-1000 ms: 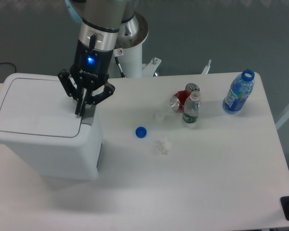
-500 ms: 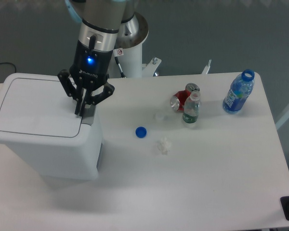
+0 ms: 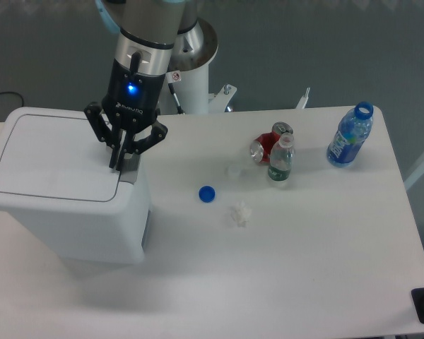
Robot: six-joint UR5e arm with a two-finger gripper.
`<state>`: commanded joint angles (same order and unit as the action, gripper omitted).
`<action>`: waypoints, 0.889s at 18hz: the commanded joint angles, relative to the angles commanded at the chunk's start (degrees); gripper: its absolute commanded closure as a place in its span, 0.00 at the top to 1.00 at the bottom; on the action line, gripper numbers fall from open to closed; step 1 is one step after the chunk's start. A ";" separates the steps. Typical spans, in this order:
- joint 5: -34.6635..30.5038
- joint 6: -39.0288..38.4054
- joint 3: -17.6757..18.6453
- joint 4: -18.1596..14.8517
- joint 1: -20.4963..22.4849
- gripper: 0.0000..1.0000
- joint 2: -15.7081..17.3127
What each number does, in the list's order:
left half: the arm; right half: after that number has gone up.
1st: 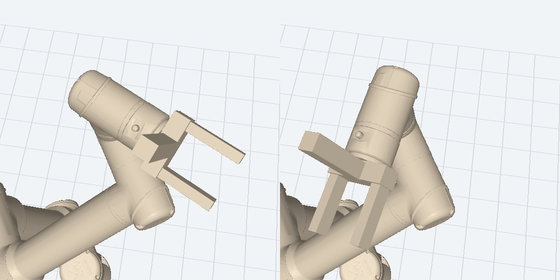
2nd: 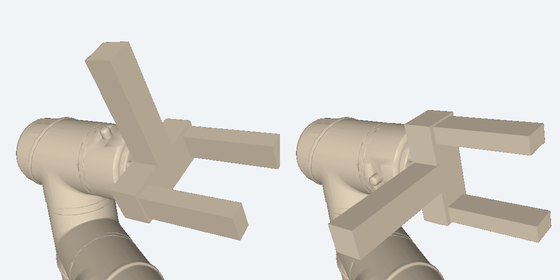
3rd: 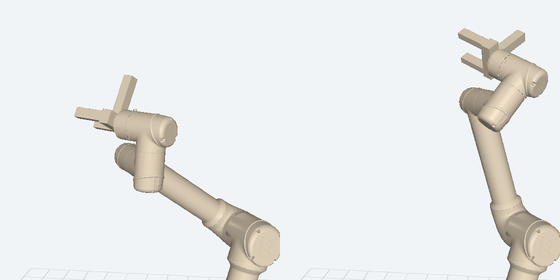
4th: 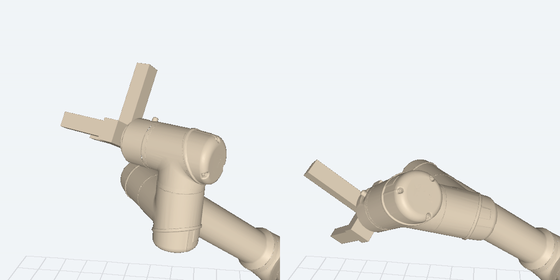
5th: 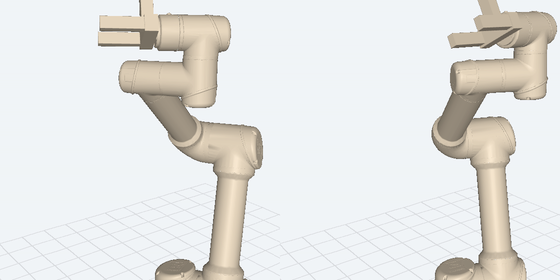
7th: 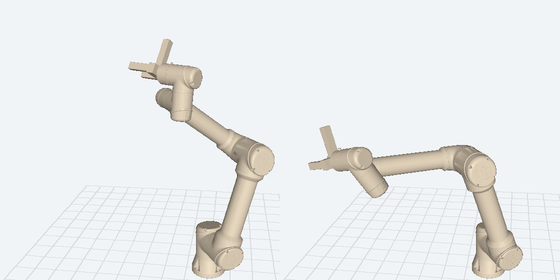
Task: Close the trash can
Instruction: 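Hold the gripper pressed on the closed lid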
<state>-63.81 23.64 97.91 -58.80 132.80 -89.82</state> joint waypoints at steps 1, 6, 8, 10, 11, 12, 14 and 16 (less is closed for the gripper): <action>0.00 0.09 0.00 0.00 0.00 0.17 0.00; 0.09 0.53 0.00 -0.09 0.17 0.18 0.00; 0.26 0.53 0.00 0.00 0.26 0.18 0.00; 0.35 0.53 -0.09 0.00 0.26 0.18 0.17; 0.35 0.53 -0.09 0.00 0.26 0.18 0.35; 0.44 0.53 -0.09 0.00 0.26 0.19 0.53; 0.53 0.44 -0.18 0.00 0.18 0.19 0.88; 0.53 0.44 -0.18 0.00 0.18 0.19 0.97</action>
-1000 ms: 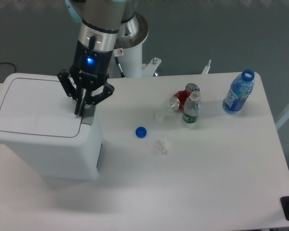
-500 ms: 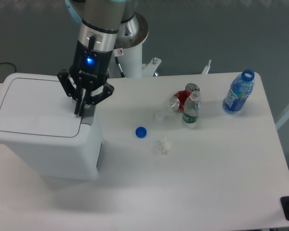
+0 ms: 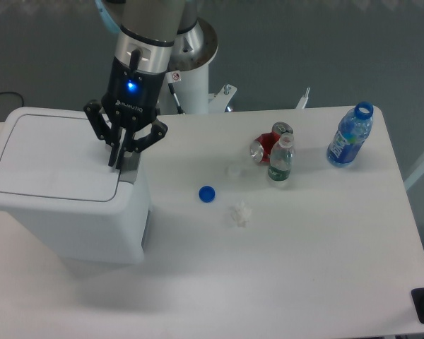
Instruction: Close the trash can
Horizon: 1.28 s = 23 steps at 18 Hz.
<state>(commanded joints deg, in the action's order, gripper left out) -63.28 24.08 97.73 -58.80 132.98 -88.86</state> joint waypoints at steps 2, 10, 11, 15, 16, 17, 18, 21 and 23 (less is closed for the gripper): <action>0.00 0.00 0.00 0.00 -0.09 0.19 0.09; 0.79 0.17 -0.88 0.17 3.59 0.62 2.10; 0.97 0.26 -0.88 0.18 4.82 0.76 2.37; 1.14 0.53 -1.23 0.00 8.43 0.95 3.43; 1.06 0.44 -1.23 0.00 9.13 0.99 3.60; 1.05 0.53 -1.23 0.09 9.92 1.00 3.60; 0.97 0.53 -1.23 0.09 11.06 1.00 3.60; 0.79 2.36 -2.02 0.18 14.58 1.00 3.34; 0.70 5.52 -2.29 0.17 16.34 1.00 3.08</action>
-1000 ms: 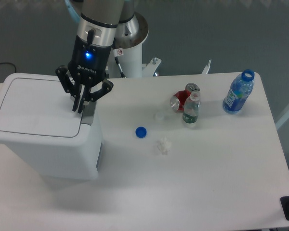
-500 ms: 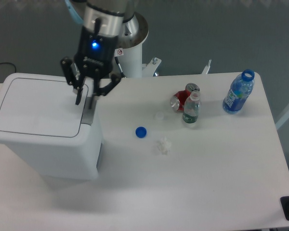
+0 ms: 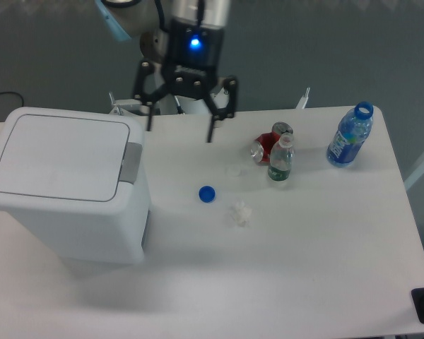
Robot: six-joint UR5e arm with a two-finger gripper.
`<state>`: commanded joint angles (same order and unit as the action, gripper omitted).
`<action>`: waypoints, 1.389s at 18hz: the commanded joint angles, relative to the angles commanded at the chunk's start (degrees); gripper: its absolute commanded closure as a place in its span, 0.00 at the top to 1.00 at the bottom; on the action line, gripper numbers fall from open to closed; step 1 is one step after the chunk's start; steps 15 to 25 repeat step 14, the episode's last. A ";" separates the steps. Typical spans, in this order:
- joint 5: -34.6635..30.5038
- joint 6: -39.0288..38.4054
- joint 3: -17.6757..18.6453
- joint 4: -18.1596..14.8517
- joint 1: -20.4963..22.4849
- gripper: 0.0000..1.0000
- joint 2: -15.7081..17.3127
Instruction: Close the trash can
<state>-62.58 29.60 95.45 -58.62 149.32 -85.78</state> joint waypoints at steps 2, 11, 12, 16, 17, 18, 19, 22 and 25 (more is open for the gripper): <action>-0.35 6.57 0.00 -0.09 2.02 1.00 -0.17; -15.81 29.63 0.35 -0.09 4.40 1.00 -4.83; -16.52 29.72 0.26 -0.09 4.40 1.00 -4.83; -17.49 29.72 0.26 0.00 4.40 1.00 -4.92; -17.49 29.72 0.26 0.00 4.40 1.00 -4.92; -17.49 29.72 0.26 0.00 4.40 1.00 -4.92; -17.49 29.72 0.26 0.00 4.40 1.00 -4.92; -17.49 29.72 0.26 0.00 4.40 1.00 -4.92; -17.49 29.72 0.26 0.00 4.40 1.00 -4.92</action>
